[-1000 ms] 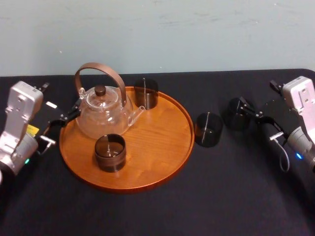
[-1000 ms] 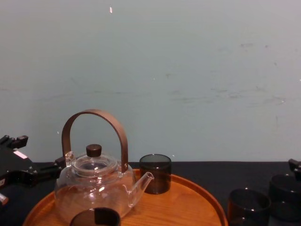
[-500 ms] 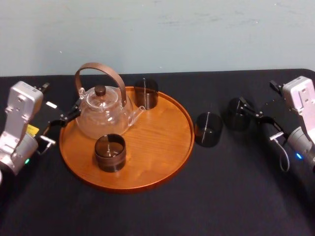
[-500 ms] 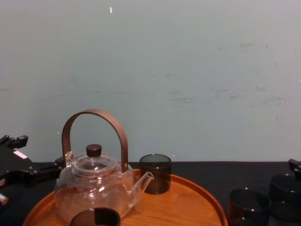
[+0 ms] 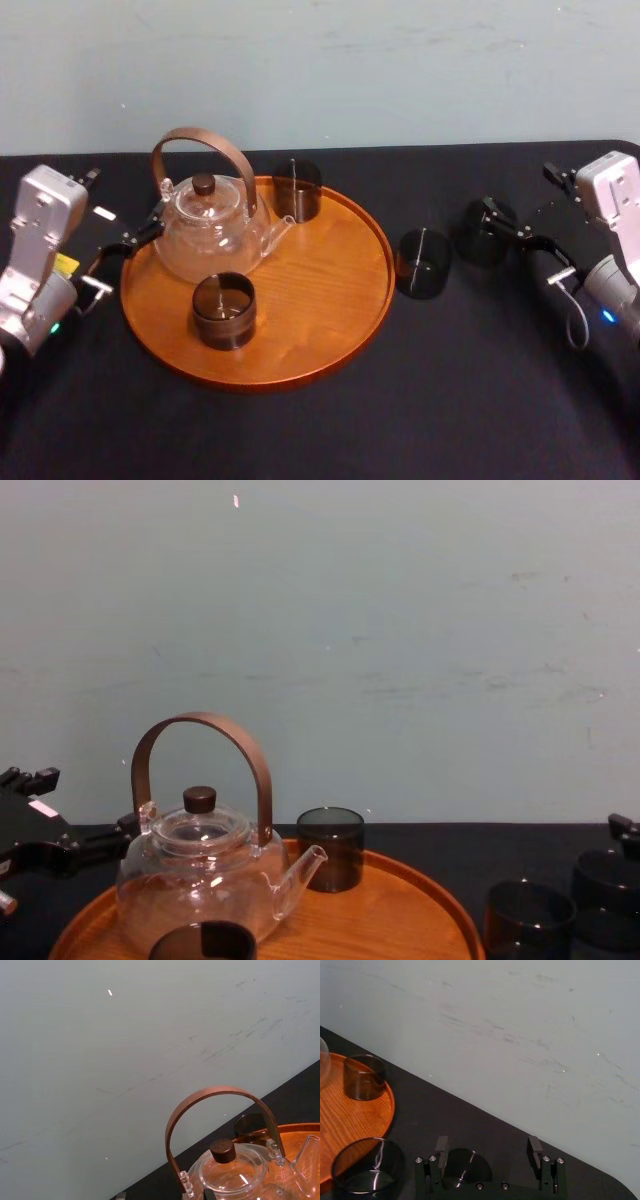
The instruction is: Pick up the glass from the table and place it on the tray.
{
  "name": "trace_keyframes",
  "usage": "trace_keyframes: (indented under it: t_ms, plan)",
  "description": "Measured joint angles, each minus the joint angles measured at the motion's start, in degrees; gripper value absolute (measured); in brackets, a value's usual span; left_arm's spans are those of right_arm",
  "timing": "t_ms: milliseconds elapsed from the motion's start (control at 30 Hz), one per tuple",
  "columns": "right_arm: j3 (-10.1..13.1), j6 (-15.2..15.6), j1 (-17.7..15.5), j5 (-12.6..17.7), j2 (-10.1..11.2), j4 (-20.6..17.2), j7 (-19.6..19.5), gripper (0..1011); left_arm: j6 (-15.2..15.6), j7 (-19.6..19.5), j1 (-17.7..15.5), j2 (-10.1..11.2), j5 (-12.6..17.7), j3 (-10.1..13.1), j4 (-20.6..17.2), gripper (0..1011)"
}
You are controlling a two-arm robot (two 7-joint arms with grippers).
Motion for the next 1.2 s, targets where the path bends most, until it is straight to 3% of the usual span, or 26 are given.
trace_keyframes:
  t_ms: [333,667,867,1200]
  plan:
    - [1.5,2.7,-3.9,0.8,1.5,-6.9,2.0,1002,0.0,0.0,0.0,0.0,0.0,0.0,0.0,1001]
    - [2.0,5.4,-8.1,4.5,1.8,-12.4,7.4,1002,0.0,0.0,0.0,0.0,0.0,0.0,0.0,1001]
    - [1.9,6.9,-9.0,6.6,0.9,-12.8,10.0,1002,0.0,0.0,0.0,0.0,0.0,0.0,0.0,1001]
    - [2.2,11.9,-7.9,10.1,-1.2,-10.2,14.6,1002,0.0,0.0,0.0,0.0,0.0,0.0,0.0,1001]
